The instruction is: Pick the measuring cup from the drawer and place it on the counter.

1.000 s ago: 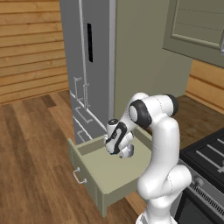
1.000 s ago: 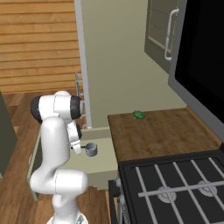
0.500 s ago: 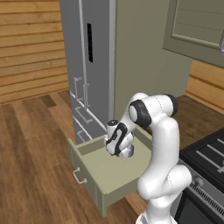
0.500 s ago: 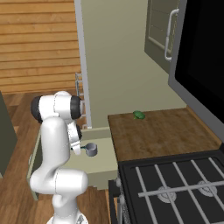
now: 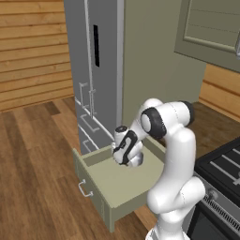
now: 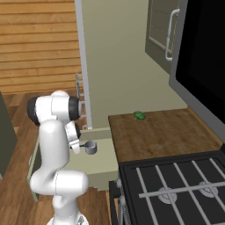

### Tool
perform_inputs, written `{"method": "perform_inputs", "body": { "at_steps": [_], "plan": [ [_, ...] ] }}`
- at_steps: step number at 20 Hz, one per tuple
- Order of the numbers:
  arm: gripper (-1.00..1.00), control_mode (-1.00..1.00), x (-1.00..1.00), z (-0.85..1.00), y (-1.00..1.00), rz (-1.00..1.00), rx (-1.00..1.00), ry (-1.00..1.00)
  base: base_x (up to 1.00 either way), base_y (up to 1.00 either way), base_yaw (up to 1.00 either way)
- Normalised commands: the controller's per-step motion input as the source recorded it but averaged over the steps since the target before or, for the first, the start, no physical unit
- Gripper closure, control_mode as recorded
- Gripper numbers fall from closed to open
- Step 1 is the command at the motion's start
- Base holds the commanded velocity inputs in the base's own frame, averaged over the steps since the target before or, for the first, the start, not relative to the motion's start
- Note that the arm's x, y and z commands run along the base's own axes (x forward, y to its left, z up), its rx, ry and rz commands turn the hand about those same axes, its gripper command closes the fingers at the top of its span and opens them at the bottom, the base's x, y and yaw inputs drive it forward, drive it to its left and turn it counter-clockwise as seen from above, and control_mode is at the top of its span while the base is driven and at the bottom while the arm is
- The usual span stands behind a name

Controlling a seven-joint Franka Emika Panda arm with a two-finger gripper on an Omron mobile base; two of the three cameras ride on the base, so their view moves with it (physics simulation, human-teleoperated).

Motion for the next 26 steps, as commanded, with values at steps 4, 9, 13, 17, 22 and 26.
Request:
{"method": "perform_inputs", "body": {
  "at_steps": [4, 9, 13, 17, 22, 26],
  "plan": [
    [1.0, -1.0, -0.41, 1.0, 0.0, 0.0, 0.0, 0.0, 0.0, 0.0, 0.0],
    [1.0, -1.0, -0.3, 1.0, 0.0, 0.0, 0.0, 0.0, 0.0, 0.0, 0.0],
    [1.0, -1.0, -0.03, 1.0, -0.16, 0.0, 0.0, 0.08, 0.0, 0.0, 0.0],
    [1.0, -1.0, -0.02, 1.0, -0.68, 0.03, 0.0, 0.15, 0.0, 0.0, 0.0],
    [1.0, -1.0, -0.3, 1.0, -0.95, 0.05, -0.02, 0.11, 0.0, 0.0, 0.0],
    [1.0, -1.0, 0.19, 0.32, -1.0, 0.09, -0.03, 0.17, 0.0, 0.0, 0.0]
  ]
}}
